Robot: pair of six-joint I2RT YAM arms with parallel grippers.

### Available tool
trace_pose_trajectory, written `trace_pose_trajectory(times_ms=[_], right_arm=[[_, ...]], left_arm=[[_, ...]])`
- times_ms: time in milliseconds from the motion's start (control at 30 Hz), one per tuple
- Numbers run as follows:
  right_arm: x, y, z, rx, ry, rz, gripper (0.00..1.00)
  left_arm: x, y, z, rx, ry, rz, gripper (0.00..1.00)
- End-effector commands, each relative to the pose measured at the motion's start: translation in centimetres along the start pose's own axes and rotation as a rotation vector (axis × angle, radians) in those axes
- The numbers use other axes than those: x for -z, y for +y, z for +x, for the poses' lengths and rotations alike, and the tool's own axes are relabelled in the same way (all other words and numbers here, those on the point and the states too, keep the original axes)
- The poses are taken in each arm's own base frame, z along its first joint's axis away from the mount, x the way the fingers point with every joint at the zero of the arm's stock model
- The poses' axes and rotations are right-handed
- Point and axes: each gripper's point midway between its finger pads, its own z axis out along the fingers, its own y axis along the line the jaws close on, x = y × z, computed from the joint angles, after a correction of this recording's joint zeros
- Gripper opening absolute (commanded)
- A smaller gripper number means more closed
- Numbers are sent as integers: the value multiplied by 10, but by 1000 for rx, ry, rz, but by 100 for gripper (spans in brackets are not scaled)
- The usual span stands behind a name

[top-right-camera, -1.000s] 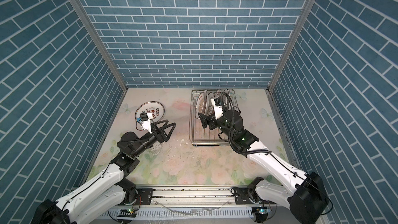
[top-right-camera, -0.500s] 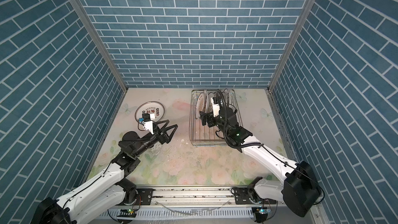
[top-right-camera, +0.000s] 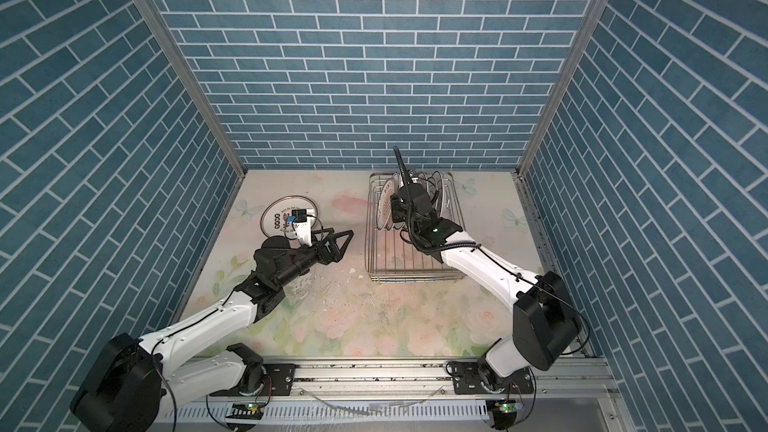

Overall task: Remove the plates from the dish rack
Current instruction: 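Lower the right gripper onto the rim of the outermost plate in the rack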

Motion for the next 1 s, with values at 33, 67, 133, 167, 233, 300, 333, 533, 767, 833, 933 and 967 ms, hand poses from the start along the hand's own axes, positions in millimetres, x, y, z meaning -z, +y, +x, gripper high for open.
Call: trace_pose_trajectory(times_ms=[33,67,133,167,233,300,333,533,767,833,933,967], right_arm=[[-13,-2,-5,50,35,75,48],[-16,-1,-5,57,42,84,48],[-24,1,-3,70,55,92,43],[-27,3,-1,73,64,91,42],[-34,9,1,77,80,73,37],[-39,10,2,91,87,95,35],[-41,9,2,101,94,116,34],[-52,2,7,132,121,214,25],[-61,-3,9,145,143,277,22],[-62,-4,10,142,140,283,22],[-66,-6,10,139,143,305,22],[-68,-6,11,144,151,316,22]], left_arm=[[-2,-12,-18,-34,-51,24,100],[-1,-11,-17,-39,-49,18,100],[0,-6,-17,-40,-55,-4,100],[1,-5,-17,-39,-60,-8,100],[2,-4,-16,-40,-63,-15,100],[2,-3,-16,-41,-62,-18,100],[2,-2,-16,-41,-62,-21,100],[0,3,-11,-29,-50,-35,100],[0,1,-9,-21,-42,-24,100],[2,1,-9,-22,-46,-25,100],[4,3,-9,-18,-52,-36,100],[5,3,-9,-16,-50,-37,100]])
